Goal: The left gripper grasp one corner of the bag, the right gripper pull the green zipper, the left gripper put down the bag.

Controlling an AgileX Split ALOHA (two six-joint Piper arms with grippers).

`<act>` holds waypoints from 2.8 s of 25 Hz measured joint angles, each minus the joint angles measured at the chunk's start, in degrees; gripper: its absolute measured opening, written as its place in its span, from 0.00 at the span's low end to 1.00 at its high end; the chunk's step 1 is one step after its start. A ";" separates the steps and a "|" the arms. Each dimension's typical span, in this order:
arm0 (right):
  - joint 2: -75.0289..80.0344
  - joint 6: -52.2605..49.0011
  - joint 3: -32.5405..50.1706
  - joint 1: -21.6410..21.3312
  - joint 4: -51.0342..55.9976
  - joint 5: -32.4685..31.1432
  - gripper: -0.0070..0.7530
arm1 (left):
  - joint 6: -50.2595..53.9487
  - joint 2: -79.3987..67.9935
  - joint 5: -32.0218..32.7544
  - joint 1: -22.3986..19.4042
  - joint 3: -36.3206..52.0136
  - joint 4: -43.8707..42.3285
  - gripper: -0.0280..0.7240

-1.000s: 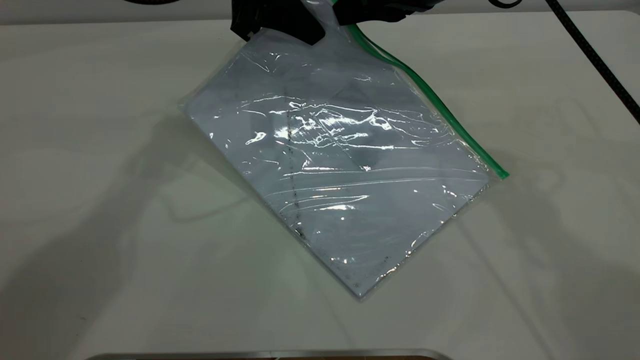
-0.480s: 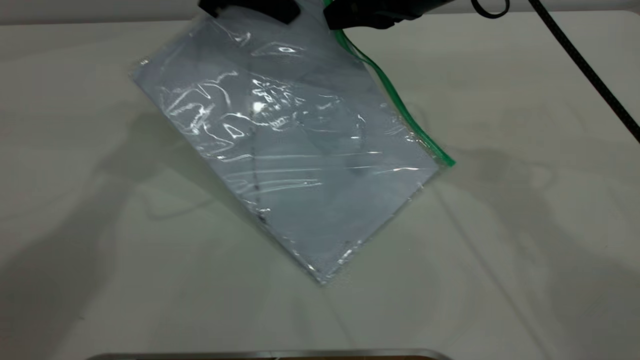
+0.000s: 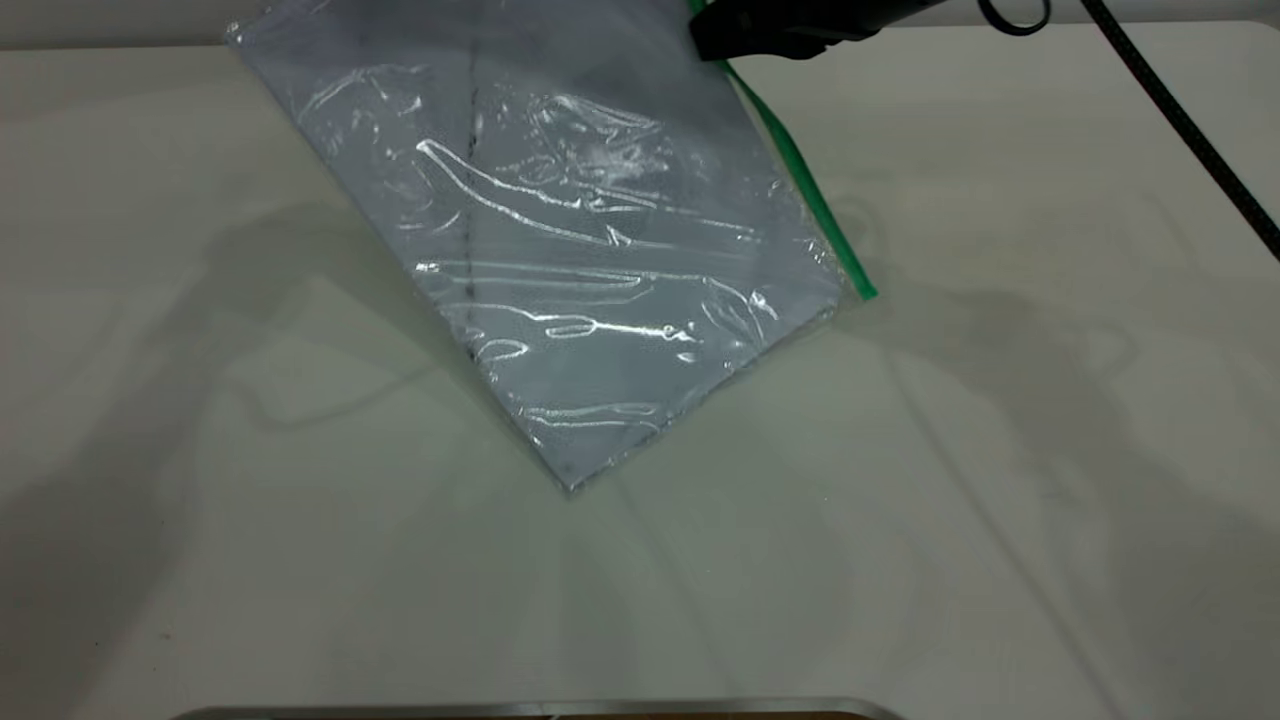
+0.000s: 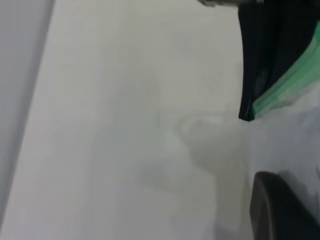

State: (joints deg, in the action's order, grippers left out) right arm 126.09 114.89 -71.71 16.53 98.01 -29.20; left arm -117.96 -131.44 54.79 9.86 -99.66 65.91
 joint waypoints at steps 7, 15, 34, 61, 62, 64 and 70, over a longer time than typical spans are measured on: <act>3.62 0.00 0.06 -3.12 -1.43 2.77 0.05 | -2.33 0.69 1.22 -3.36 0.41 8.56 0.11; 5.91 -0.83 0.23 -6.17 -1.99 3.23 0.06 | -2.91 1.12 1.65 -5.35 0.41 11.48 0.11; 6.23 -4.30 0.78 -6.84 -2.04 5.50 0.17 | 0.21 1.63 1.99 -5.47 0.41 6.59 0.11; -44.31 -57.17 1.31 -6.90 -36.85 -29.31 0.63 | 39.18 -8.39 -17.05 2.09 -0.12 5.33 0.64; -47.52 -59.76 1.31 -6.90 -38.98 -30.73 0.63 | 41.19 -7.44 -15.50 1.59 -0.12 4.46 0.71; -53.37 -65.00 1.31 -6.90 -43.41 -34.24 0.62 | 44.41 -4.45 -11.41 0.02 -0.12 1.66 0.79; -69.39 -82.69 1.31 -6.90 -59.45 -41.57 0.62 | 57.67 7.93 4.04 -5.68 -0.12 -10.08 0.74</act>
State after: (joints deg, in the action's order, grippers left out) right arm 56.70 32.19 -70.41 9.63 38.56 -70.77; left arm -60.29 -123.51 58.83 4.18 -99.78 55.83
